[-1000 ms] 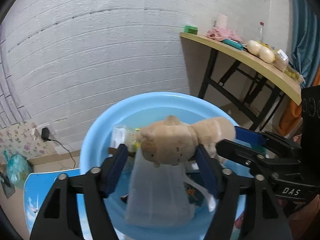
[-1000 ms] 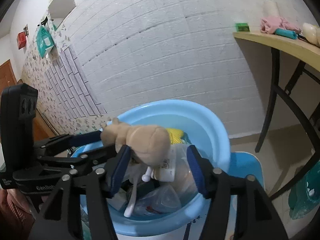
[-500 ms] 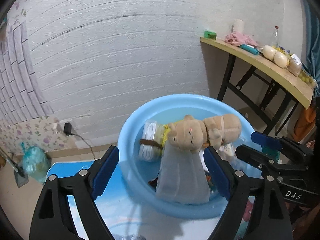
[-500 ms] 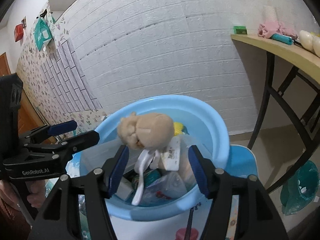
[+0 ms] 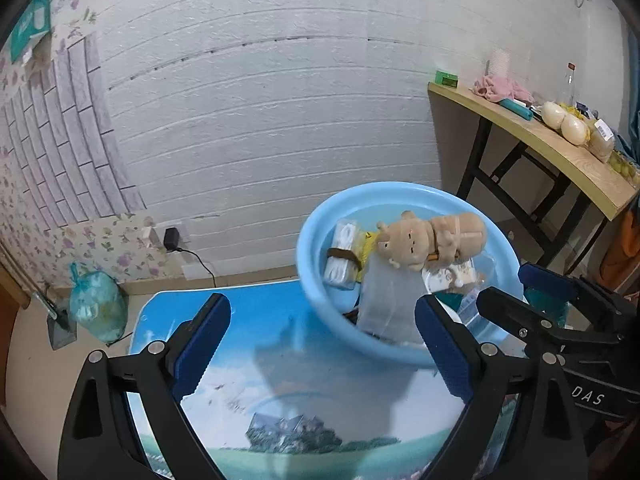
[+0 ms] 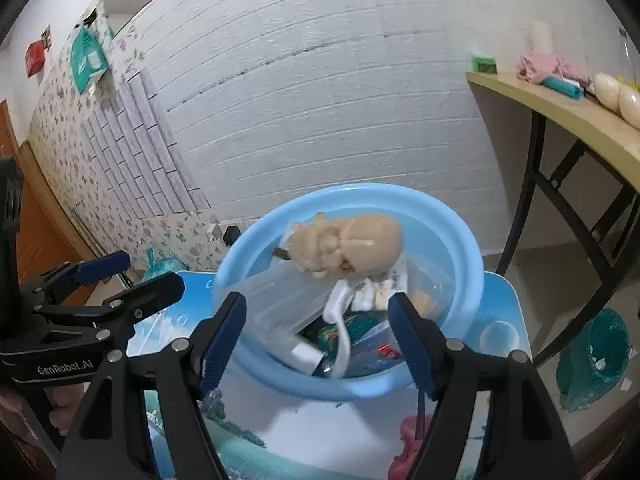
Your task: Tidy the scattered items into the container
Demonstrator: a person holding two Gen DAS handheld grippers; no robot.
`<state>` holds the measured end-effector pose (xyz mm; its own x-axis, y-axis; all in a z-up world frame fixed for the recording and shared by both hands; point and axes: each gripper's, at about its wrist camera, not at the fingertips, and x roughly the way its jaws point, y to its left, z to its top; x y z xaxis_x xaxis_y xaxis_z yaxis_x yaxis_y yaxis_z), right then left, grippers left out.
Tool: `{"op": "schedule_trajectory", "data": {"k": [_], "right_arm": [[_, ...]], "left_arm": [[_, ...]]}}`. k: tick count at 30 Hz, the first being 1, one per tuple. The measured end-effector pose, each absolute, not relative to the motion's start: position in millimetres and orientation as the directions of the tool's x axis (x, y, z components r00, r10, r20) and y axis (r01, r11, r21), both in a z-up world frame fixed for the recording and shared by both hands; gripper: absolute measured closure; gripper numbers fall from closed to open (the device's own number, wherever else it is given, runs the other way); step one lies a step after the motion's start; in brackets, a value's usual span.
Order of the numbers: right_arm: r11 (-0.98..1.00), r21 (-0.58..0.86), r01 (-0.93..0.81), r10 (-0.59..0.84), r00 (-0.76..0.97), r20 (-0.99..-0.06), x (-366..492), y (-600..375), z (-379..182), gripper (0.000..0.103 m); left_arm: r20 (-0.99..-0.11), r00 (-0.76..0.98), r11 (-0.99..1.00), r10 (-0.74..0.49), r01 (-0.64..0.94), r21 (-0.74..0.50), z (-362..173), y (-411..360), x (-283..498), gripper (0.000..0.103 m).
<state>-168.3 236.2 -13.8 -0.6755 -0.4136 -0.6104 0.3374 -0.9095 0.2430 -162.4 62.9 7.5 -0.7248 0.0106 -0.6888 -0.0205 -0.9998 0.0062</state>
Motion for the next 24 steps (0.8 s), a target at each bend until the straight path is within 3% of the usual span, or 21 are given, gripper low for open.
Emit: {"op": "schedule_trajectory", "data": {"k": [13, 17, 20, 24], "right_arm": [[-0.927, 0.212, 0.309, -0.374, -0.718, -0.587, -116, 222, 22, 0.024], [-0.928, 0.198, 0.317, -0.370, -0.711, -0.598, -106, 215, 27, 0.013], [-0.931, 0.185, 0.315, -0.361, -0.722, -0.590, -96, 212, 32, 0.012], [-0.936, 0.175, 0.305, -0.348, -0.728, -0.590, -91, 210, 34, 0.010]], "left_arm": [[-0.679, -0.730, -0.996, 0.073, -0.023, -0.082, 27, 39, -110, 0.009], [-0.664, -0.745, -0.997, 0.056, 0.000, -0.084, 34, 31, -96, 0.009], [-0.664, -0.747, -0.995, 0.031, 0.038, -0.089, 37, 24, -89, 0.009], [-0.654, -0.757, -0.996, 0.005, 0.052, -0.067, 38, 21, -82, 0.000]]}}
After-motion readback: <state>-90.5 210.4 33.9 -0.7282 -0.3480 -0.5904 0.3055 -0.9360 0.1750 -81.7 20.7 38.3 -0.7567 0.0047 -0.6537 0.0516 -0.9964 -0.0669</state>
